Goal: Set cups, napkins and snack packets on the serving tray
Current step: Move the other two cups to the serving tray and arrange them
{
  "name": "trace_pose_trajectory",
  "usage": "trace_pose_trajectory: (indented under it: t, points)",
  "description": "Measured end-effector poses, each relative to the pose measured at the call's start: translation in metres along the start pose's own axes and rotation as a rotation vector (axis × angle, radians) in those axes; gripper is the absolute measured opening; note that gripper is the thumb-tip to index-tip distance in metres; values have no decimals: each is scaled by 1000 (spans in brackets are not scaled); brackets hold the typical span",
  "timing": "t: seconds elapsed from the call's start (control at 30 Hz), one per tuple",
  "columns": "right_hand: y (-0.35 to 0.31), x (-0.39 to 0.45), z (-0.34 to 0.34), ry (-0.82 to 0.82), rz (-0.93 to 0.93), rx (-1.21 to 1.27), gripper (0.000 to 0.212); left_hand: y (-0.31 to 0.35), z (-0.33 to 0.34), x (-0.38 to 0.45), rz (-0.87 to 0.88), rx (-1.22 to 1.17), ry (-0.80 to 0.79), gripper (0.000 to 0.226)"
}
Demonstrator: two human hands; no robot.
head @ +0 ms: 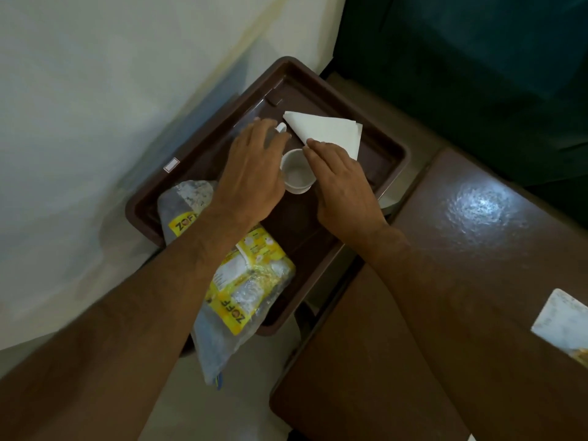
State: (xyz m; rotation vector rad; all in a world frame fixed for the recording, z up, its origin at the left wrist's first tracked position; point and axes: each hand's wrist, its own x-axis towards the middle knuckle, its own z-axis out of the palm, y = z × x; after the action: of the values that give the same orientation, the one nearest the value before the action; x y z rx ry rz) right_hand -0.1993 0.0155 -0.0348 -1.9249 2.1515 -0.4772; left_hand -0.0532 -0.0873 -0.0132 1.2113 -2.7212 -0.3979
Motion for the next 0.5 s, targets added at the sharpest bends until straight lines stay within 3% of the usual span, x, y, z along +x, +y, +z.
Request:
trace_pose_trajectory:
  t: [0.2,0.5]
  points:
    - [3,-5,3,151,65,10,52,0,-8,-5,-69,-26,2,48]
    - [-10,-21,-1,296,298,146,20,6,-5,-25,-299,-233,18,68]
